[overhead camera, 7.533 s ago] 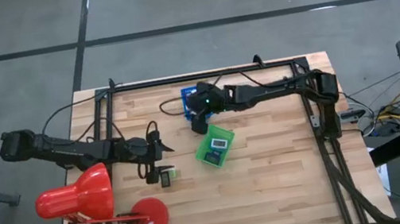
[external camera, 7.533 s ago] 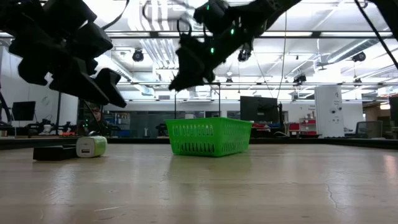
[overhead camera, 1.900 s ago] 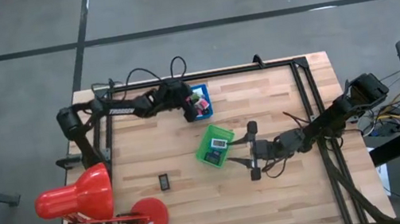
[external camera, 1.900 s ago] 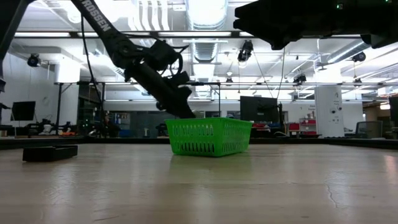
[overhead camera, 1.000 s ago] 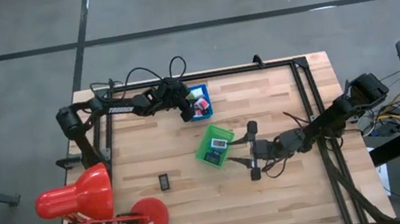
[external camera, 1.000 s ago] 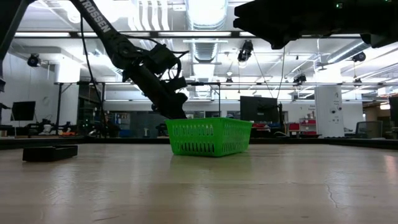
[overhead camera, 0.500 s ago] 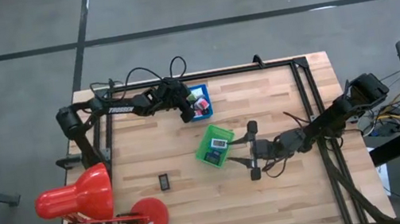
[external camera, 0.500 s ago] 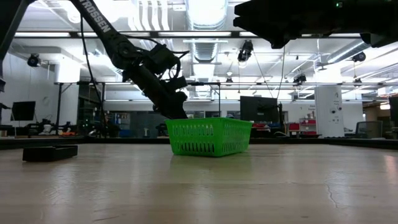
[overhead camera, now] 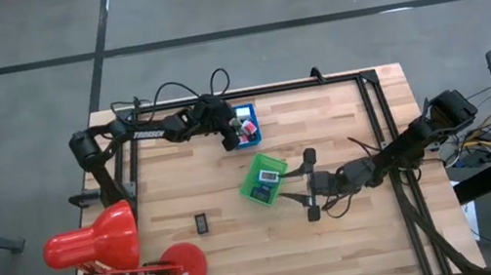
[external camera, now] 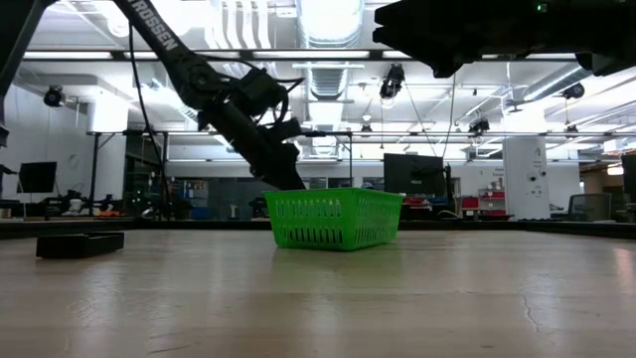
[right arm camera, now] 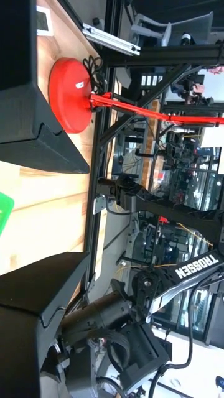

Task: Pick & Place Office items
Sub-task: Put the black digital clock into the green bin

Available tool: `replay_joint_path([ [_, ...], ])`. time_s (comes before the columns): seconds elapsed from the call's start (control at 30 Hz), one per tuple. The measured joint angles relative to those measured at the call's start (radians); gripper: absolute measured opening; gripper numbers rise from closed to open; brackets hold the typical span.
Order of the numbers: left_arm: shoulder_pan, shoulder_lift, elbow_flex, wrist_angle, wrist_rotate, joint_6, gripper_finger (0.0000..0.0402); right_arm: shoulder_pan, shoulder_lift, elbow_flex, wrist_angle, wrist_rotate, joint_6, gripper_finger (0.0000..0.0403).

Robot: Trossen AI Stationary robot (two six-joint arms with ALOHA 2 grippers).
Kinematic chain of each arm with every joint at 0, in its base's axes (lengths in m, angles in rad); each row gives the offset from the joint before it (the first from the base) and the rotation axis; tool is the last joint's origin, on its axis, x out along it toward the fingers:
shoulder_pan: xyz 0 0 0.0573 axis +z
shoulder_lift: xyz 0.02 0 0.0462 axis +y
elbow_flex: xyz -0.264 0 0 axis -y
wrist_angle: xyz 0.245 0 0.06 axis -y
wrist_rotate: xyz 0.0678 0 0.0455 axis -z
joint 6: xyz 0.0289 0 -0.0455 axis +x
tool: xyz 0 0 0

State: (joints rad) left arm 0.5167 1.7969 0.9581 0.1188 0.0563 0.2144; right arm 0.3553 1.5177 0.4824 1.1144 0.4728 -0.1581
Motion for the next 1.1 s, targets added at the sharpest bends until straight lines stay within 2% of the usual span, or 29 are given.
replay_joint_path([
  [0.3,-0.006,-0.018,0.017,0.014,0.026,0.062,0.0213,0.000,0.000,0.000,-0.002,0.000,-0.003,0.0212],
  [0.53,-0.019,-0.124,-0.047,0.031,0.085,0.086,0.0213,0.000,0.000,0.000,-0.012,0.000,-0.003,0.0212],
  [0.77,-0.077,-0.345,-0.251,0.103,0.159,0.059,0.0213,0.000,0.000,0.000,-0.022,0.000,-0.010,0.0212],
  [0.9,-0.146,-0.495,-0.393,0.162,0.162,0.023,0.0213,0.000,0.000,0.000,-0.043,-0.001,-0.003,0.0212],
  [1.1,-0.262,-0.705,-0.550,0.141,0.161,-0.062,0.0213,0.000,0.001,0.019,-0.086,-0.002,0.013,0.0212],
])
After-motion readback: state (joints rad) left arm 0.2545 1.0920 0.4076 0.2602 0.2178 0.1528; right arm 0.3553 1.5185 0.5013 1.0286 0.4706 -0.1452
